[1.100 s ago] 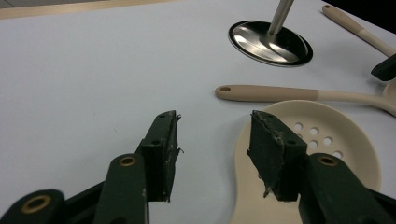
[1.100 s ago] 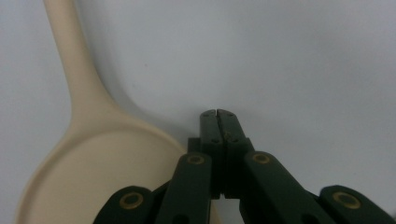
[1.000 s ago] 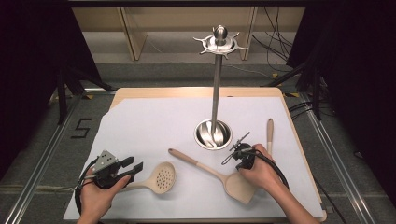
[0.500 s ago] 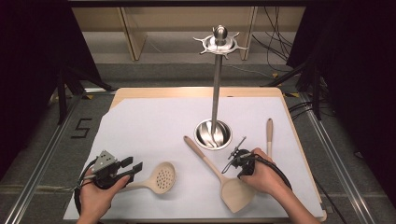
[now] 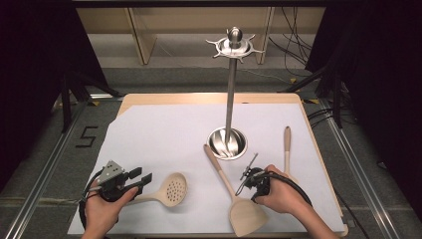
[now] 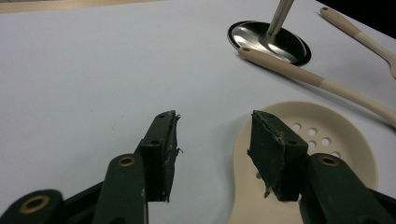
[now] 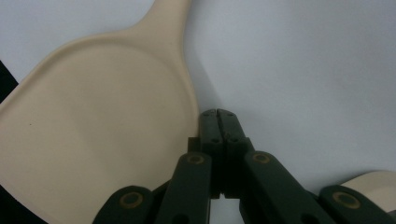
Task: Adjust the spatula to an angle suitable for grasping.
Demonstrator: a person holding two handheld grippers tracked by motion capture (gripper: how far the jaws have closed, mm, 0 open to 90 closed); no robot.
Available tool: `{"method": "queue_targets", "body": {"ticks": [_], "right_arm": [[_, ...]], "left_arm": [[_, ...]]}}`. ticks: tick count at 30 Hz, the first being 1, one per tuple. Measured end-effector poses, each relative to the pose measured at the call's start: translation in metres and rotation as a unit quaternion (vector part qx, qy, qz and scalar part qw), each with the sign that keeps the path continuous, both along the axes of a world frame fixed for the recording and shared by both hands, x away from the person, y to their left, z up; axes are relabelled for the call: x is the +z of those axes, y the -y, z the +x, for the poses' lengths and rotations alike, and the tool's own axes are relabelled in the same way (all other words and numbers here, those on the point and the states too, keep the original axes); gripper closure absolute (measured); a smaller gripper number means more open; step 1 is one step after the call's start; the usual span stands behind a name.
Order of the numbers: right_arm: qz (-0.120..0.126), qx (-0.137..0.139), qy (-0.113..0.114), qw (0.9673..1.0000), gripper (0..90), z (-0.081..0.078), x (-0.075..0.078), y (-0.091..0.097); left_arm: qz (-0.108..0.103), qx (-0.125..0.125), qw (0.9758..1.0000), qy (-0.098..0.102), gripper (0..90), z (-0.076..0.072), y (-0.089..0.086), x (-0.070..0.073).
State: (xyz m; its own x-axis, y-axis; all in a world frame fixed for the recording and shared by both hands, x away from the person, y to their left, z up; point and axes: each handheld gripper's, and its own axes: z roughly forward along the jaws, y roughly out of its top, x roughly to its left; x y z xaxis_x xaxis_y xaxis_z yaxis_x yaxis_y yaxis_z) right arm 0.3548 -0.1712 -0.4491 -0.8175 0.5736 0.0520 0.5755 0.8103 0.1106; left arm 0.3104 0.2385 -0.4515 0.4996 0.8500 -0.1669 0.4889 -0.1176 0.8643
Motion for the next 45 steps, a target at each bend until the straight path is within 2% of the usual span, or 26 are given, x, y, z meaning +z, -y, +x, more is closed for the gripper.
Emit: {"method": "queue_targets", "body": {"ticks": [1,6,7,10,12,13,14,17,19,20,21,23,25,27,28,29,31,34,35,37,40,41,42,45], "right_arm": [[0.001,0.007,0.005,1.0000,90.0,0.001,0.001,0.001],[-0.009,-0.006,-0.013,0.9999,90.0,-0.003,0.003,-0.001],[-0.006,0.019,-0.009,0.9998,90.0,-0.001,0.002,0.000],[-0.009,0.010,-0.010,0.9999,90.0,0.000,-0.001,0.001],[0.005,-0.001,-0.009,0.9999,89.8,0.002,0.000,0.003],[0.011,-0.021,-0.003,0.9997,88.3,0.001,0.002,0.002],[0.019,-0.031,0.013,0.9992,86.0,0.003,0.007,0.003],[0.031,-0.042,0.051,0.9973,80.0,0.010,0.018,0.005],[0.046,-0.076,0.052,0.9947,74.7,0.010,0.025,-0.001],[0.046,-0.076,0.052,0.9947,74.7,0.010,0.025,-0.001],[0.039,-0.067,0.062,0.9950,67.7,0.014,0.027,-0.003],[0.043,-0.072,0.061,0.9946,63.6,0.017,0.026,-0.008],[0.051,-0.080,0.067,0.9932,60.0,0.019,0.026,-0.013],[0.069,-0.091,0.059,0.9916,59.7,0.020,0.025,-0.019],[0.077,-0.093,0.057,0.9911,59.6,0.022,0.024,-0.022],[0.083,-0.090,0.061,0.9907,59.7,0.024,0.024,-0.023],[0.085,-0.108,0.055,0.9890,60.4,0.026,0.025,-0.028],[0.089,-0.114,0.054,0.9881,61.5,0.029,0.025,-0.033],[0.100,-0.123,0.057,0.9857,63.2,0.034,0.023,-0.037],[0.101,-0.130,0.051,0.9850,64.4,0.036,0.023,-0.040],[0.100,-0.135,0.053,0.9843,65.7,0.038,0.022,-0.044],[0.100,-0.126,0.049,0.9858,65.9,0.040,0.020,-0.045],[0.099,-0.132,0.047,0.9851,66.7,0.039,0.019,-0.047],[0.099,-0.128,0.046,0.9858,66.8,0.040,0.018,-0.048]], "left_arm": [[-0.001,-0.002,1.0000,0.003,50.5,0.000,0.000,0.000],[-0.001,-0.003,1.0000,0.003,50.4,0.000,0.000,0.000],[-0.001,-0.003,1.0000,0.003,50.3,0.000,0.000,0.000],[-0.003,-0.004,1.0000,0.003,50.2,0.000,0.000,0.000],[-0.003,-0.003,1.0000,0.002,50.0,0.000,0.000,0.000],[-0.003,-0.003,1.0000,0.002,49.8,0.000,0.000,0.000],[-0.004,-0.003,1.0000,0.002,49.3,0.001,0.000,0.000],[-0.012,0.002,0.9999,0.007,46.6,0.001,0.001,0.001],[-0.003,0.009,0.9999,0.004,43.6,0.001,0.001,0.001],[-0.003,0.009,0.9999,0.004,41.8,0.001,0.001,0.001],[-0.004,0.012,0.9999,0.010,40.9,0.002,0.001,0.001],[-0.012,0.014,0.9998,0.012,40.0,0.003,0.003,0.001],[-0.006,0.012,0.9998,0.014,40.2,0.004,0.004,0.001],[-0.004,0.008,0.9999,0.015,40.6,0.005,0.004,0.001],[-0.012,0.012,0.9998,0.011,40.7,0.005,0.007,0.000],[-0.007,0.016,0.9998,0.008,40.8,0.004,0.007,0.001],[-0.011,0.010,0.9998,0.011,41.0,0.006,0.006,0.000],[-0.006,0.014,0.9998,0.009,40.3,0.005,0.006,0.000],[-0.002,0.018,0.9997,0.014,39.9,0.005,0.005,0.000],[-0.004,0.020,0.9997,0.015,39.4,0.005,0.004,0.000],[-0.003,0.021,0.9997,0.014,39.2,0.005,0.003,0.000],[-0.002,0.020,0.9997,0.013,39.2,0.004,0.003,0.000],[-0.001,0.018,0.9998,0.012,39.0,0.004,0.003,0.000],[0.000,0.020,0.9997,0.011,39.0,0.004,0.003,0.000]]}}
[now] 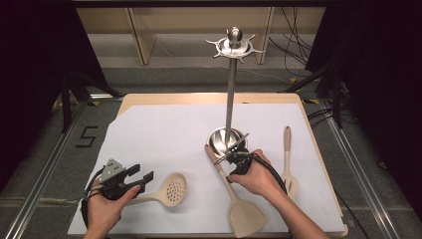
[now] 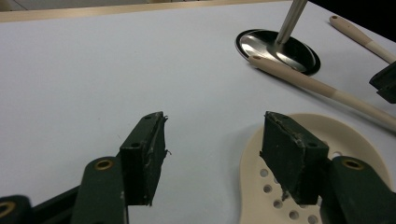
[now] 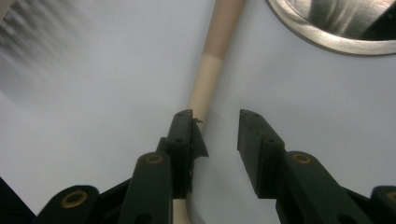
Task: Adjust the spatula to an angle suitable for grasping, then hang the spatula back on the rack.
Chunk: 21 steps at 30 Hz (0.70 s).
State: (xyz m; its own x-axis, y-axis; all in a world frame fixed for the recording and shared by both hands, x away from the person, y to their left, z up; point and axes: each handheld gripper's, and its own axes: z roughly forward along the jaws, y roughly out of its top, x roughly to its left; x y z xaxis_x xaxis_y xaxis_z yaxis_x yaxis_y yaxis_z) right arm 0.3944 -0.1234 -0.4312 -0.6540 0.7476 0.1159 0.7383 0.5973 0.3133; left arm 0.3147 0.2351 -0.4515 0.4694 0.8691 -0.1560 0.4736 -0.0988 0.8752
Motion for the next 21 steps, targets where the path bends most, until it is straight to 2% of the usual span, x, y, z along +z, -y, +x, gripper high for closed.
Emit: {"method": "queue_targets", "body": {"ticks": [2,3,5,7,10,13,15,16,17,18,21], "right_arm": [[-0.001,-0.008,-0.002,1.0000,67.1,-0.001,-0.001,-0.002],[-0.004,-0.007,-0.006,0.9999,67.1,-0.001,0.000,-0.002],[-0.007,-0.002,-0.004,1.0000,67.1,0.000,0.000,-0.003],[-0.004,-0.008,-0.008,0.9999,67.0,-0.001,0.000,-0.005],[-0.007,-0.002,-0.006,1.0000,67.0,0.001,-0.001,-0.007],[-0.010,-0.001,-0.008,0.9999,67.0,0.001,-0.003,-0.010],[-0.011,-0.002,-0.016,0.9998,66.9,0.001,-0.005,-0.013],[-0.026,-0.009,-0.037,0.9989,66.9,0.000,-0.004,-0.016],[-0.023,0.004,-0.029,0.9993,67.0,0.001,-0.005,-0.015],[-0.023,-0.001,-0.036,0.9991,67.0,0.000,-0.005,-0.016],[-0.023,-0.007,-0.039,0.9989,66.9,0.001,-0.005,-0.017]], "left_arm": [[-0.001,-0.002,1.0000,-0.003,39.0,0.000,0.000,0.000],[-0.008,-0.002,1.0000,-0.005,39.0,0.000,0.001,-0.001],[-0.002,-0.003,1.0000,-0.001,39.1,-0.001,0.000,0.000],[-0.007,-0.005,1.0000,-0.002,39.2,-0.001,-0.001,-0.001],[-0.012,0.000,0.9999,-0.002,39.4,-0.001,-0.001,-0.001],[-0.006,0.000,1.0000,-0.004,39.5,-0.003,-0.001,-0.001],[-0.003,0.002,1.0000,-0.007,39.5,-0.003,-0.001,0.000],[-0.005,-0.003,1.0000,-0.004,39.6,-0.002,-0.001,-0.001],[-0.003,-0.004,1.0000,-0.003,39.6,-0.002,0.000,0.000],[-0.003,-0.005,1.0000,-0.002,39.7,-0.001,0.000,0.000],[-0.005,-0.007,1.0000,-0.001,39.7,0.001,0.003,0.000]]}}
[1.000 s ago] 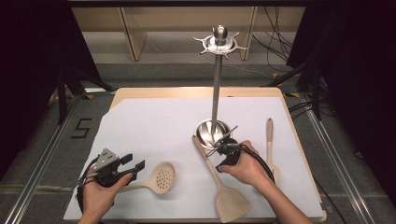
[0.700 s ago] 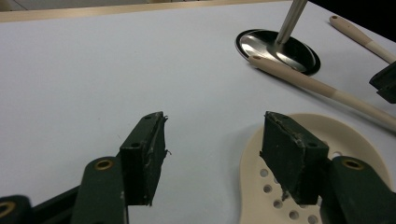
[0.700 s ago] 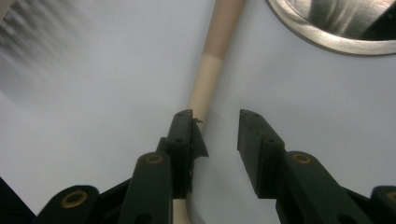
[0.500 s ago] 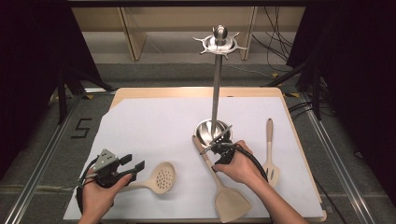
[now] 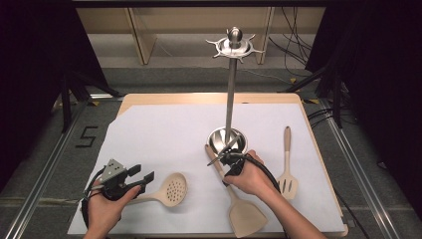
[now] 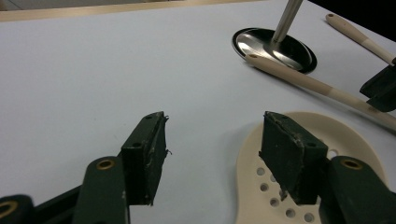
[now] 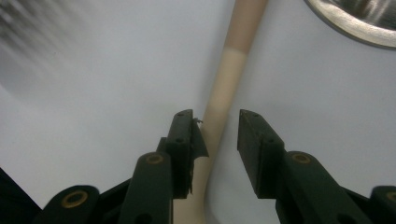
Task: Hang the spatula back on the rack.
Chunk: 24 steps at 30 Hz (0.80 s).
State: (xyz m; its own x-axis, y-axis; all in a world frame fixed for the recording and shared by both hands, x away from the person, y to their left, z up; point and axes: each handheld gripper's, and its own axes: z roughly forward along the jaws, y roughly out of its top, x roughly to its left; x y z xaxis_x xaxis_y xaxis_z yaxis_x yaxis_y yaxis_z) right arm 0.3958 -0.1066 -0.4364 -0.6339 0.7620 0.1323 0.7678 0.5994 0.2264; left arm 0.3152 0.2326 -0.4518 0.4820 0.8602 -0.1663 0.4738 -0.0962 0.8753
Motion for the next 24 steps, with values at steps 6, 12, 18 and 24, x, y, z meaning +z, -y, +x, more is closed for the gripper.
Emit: {"method": "queue_targets", "body": {"ticks": [6,12,18,24], "right_arm": [[-0.007,-0.009,-0.005,0.9999,66.8,0.001,-0.008,-0.004],[-0.019,-0.010,-0.002,0.9998,67.7,-0.001,-0.015,-0.013],[-0.033,-0.008,-0.006,0.9994,71.4,-0.001,-0.018,-0.014],[-0.040,-0.014,-0.014,0.9990,73.2,0.001,-0.019,-0.015]], "left_arm": [[0.001,-0.010,0.9999,0.000,39.7,0.004,0.002,-0.001],[0.003,-0.019,0.9998,0.004,40.1,0.003,0.003,0.000],[0.000,-0.019,0.9998,0.001,40.1,0.003,0.002,0.000],[-0.004,-0.023,0.9997,-0.004,40.6,0.003,0.003,-0.001]]}}
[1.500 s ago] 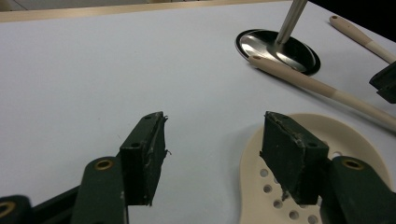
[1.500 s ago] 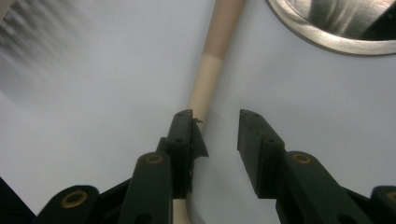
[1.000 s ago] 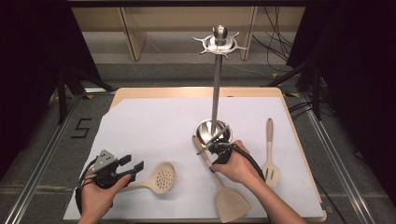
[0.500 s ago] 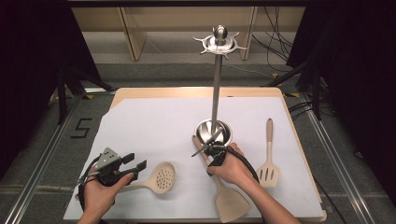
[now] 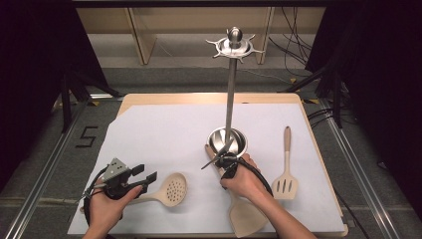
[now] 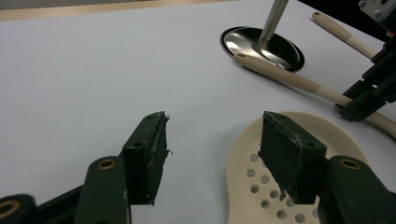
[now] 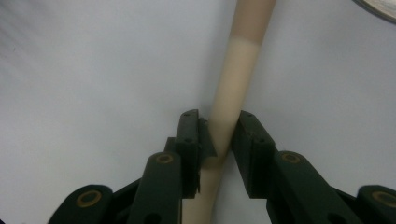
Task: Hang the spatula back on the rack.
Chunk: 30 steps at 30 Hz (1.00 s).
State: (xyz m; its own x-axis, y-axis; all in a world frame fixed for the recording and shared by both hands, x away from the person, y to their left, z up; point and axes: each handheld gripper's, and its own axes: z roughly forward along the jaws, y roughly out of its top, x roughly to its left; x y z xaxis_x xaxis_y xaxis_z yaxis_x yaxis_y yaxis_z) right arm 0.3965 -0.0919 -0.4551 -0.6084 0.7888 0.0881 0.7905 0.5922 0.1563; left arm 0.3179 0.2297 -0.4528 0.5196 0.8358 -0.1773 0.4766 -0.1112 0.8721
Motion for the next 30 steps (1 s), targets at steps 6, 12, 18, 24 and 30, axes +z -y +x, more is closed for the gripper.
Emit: {"method": "queue_targets", "body": {"ticks": [6,12,18,24,30], "right_arm": [[-0.008,-0.015,0.000,0.9999,75.2,-0.001,0.000,-0.004],[0.013,-0.032,0.008,0.9994,79.3,-0.002,0.000,0.005],[0.018,-0.037,0.022,0.9989,79.3,-0.004,0.002,0.007],[0.035,-0.023,0.041,0.9983,79.3,-0.012,0.012,0.010],[0.067,-0.012,0.086,0.9940,79.4,-0.020,0.027,0.020]], "left_arm": [[-0.004,-0.002,1.0000,0.001,40.9,0.000,0.000,0.000],[-0.004,-0.004,1.0000,-0.002,40.9,0.000,-0.001,0.000],[-0.008,0.003,0.9999,-0.005,41.0,-0.001,-0.001,0.000],[-0.009,0.004,0.9999,-0.005,41.0,-0.001,-0.001,0.000],[-0.003,0.003,1.0000,-0.002,40.9,-0.001,-0.002,0.000]]}}
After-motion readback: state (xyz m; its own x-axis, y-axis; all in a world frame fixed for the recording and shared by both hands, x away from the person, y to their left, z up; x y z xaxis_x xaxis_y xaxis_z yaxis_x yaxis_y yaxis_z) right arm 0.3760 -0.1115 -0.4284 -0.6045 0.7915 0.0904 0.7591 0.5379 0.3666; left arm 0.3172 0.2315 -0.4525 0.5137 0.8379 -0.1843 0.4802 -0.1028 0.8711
